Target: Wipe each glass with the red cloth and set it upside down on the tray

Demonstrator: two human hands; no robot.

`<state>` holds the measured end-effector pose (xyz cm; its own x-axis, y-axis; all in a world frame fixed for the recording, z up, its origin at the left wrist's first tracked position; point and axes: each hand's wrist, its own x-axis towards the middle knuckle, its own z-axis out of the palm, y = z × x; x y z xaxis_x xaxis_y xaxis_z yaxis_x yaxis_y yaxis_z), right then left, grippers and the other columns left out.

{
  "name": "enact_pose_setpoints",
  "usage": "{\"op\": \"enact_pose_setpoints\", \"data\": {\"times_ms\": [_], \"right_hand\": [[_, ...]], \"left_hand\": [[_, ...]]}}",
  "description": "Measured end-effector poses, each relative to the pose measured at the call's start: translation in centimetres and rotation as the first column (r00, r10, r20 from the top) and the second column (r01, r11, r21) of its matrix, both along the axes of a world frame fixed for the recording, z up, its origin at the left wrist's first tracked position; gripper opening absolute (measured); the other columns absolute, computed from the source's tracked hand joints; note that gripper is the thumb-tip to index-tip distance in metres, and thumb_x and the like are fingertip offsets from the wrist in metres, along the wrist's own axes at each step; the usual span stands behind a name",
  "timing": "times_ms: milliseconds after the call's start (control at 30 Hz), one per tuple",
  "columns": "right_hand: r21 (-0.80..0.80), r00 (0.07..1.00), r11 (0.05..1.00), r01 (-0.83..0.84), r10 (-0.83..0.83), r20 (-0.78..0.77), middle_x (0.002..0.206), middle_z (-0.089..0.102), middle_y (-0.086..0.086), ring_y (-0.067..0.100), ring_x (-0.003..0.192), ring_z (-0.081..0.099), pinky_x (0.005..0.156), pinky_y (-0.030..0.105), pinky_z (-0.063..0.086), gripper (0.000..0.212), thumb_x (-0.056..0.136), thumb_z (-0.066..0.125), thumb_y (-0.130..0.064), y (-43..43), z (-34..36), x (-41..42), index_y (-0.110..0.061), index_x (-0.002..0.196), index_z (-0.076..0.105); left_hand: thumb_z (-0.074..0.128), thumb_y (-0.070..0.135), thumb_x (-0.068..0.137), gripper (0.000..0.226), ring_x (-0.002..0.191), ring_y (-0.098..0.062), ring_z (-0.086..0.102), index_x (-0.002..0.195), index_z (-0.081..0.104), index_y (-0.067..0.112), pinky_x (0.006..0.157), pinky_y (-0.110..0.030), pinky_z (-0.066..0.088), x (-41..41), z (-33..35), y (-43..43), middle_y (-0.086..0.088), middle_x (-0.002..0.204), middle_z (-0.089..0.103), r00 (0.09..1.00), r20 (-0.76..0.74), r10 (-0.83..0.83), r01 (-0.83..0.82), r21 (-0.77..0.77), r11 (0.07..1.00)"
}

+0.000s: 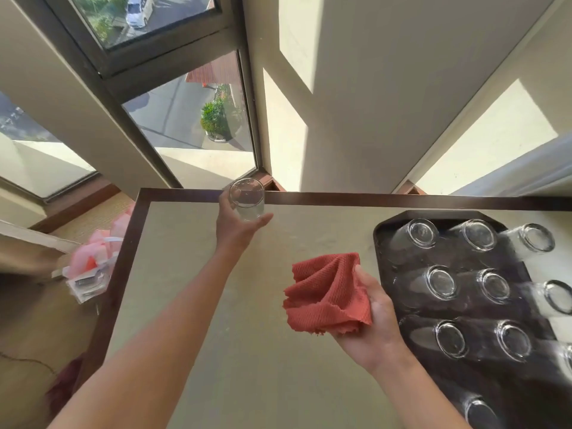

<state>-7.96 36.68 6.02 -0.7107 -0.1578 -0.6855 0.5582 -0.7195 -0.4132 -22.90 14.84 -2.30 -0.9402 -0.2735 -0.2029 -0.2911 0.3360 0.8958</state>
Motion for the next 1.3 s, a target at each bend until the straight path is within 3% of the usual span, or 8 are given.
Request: {"op": "enact_pose_setpoints", "data": {"times_ms": [233,500,633,700,767,967,1167,1300], "right_hand": [[0.084,0.998,0.995,-0.053,0.055,-0.020,0.114,0.067,0.031,0.049,0.093,0.069,0.106,0.065,0.035,0.041,0.088,0.050,-0.028,0.0,-0.5,1.2,-0.001,0.115,0.064],[0.361,0.984,0.932,-0.036,0.096,-0.149,0.106,0.068,0.032,0.040,0.093,0.065,0.070,0.040,0.050,0.036,0.094,0.048,-0.025,-0.6,0.3,5.0,-0.004,0.118,0.066],[0.545,0.927,0.835,-0.078,0.262,-0.269,0.112,0.069,0.020,0.025,0.078,0.061,0.065,0.034,0.052,0.025,0.099,0.051,-0.021,-2.0,2.2,9.3,-0.022,0.116,0.069],[0.647,0.853,0.755,-0.102,0.401,-0.334,0.123,0.068,-0.006,0.016,0.081,0.066,0.060,0.028,0.052,0.043,0.093,0.056,-0.039,-3.3,2.9,11.7,-0.036,0.135,0.052],[0.711,0.792,0.700,-0.068,0.471,-0.388,0.133,0.059,-0.018,0.009,0.111,0.064,0.081,0.031,0.055,0.069,0.080,0.056,-0.061,-4.2,3.2,13.5,-0.043,0.144,0.036],[0.559,0.835,0.828,0.041,0.279,-0.475,0.111,0.070,0.018,0.031,0.100,0.070,0.087,0.041,0.056,0.096,0.066,0.056,-0.085,-3.3,5.4,12.9,-0.011,0.126,0.058],[0.704,0.750,0.678,0.213,0.349,-0.563,0.140,0.045,-0.034,-0.013,0.126,0.047,0.100,0.007,0.039,0.055,0.094,0.043,-0.041,-5.6,6.3,18.5,-0.037,0.147,0.031],[0.659,0.783,0.728,0.189,0.293,-0.548,0.126,0.064,-0.007,0.001,0.109,0.065,0.088,0.018,0.053,0.048,0.097,0.042,-0.043,-4.7,6.9,18.4,-0.029,0.142,0.043]], "left_hand": [[0.085,0.028,0.074,0.059,0.114,-0.017,0.060,0.122,0.052,0.024,0.098,-0.034,0.045,1.1,-0.1,-0.3,0.009,0.120,0.065,0.999,-0.033,0.018,-0.018,0.002,1.000],[0.079,0.054,0.071,0.068,0.093,-0.013,0.067,0.125,0.057,0.019,0.075,-0.012,0.047,13.3,5.5,1.1,-0.001,0.107,0.071,0.994,0.023,-0.111,0.097,0.335,0.937],[0.066,0.063,0.069,0.070,0.085,-0.016,0.066,0.132,0.044,0.040,0.083,-0.032,0.045,21.1,7.8,4.0,-0.010,0.110,0.072,0.985,0.003,-0.172,0.150,0.473,0.868],[0.064,0.063,0.073,0.046,0.095,-0.020,0.066,0.116,0.049,0.056,0.079,-0.033,0.045,24.0,9.0,5.7,-0.005,0.127,0.064,0.989,0.009,-0.148,0.120,0.534,0.837],[0.061,0.063,0.073,0.054,0.100,-0.015,0.069,0.122,0.045,0.048,0.076,-0.029,0.050,26.4,10.3,7.1,0.016,0.117,0.067,0.990,-0.005,-0.143,0.119,0.584,0.803],[0.065,0.064,0.075,0.058,0.104,-0.024,0.068,0.117,0.059,0.025,0.088,-0.040,0.058,30.0,12.6,9.1,-0.010,0.113,0.067,0.992,-0.063,-0.106,0.123,0.561,0.819],[0.050,0.067,0.087,0.056,0.093,-0.021,0.073,0.133,0.047,0.035,0.081,-0.040,0.060,30.5,14.0,8.5,-0.002,0.101,0.073,0.991,-0.128,-0.032,0.097,0.547,0.831],[0.057,0.062,0.079,0.056,0.095,-0.014,0.073,0.129,0.048,0.038,0.079,-0.030,0.060,32.3,14.5,9.0,0.011,0.100,0.073,0.983,-0.143,-0.112,0.172,0.531,0.830]]}}
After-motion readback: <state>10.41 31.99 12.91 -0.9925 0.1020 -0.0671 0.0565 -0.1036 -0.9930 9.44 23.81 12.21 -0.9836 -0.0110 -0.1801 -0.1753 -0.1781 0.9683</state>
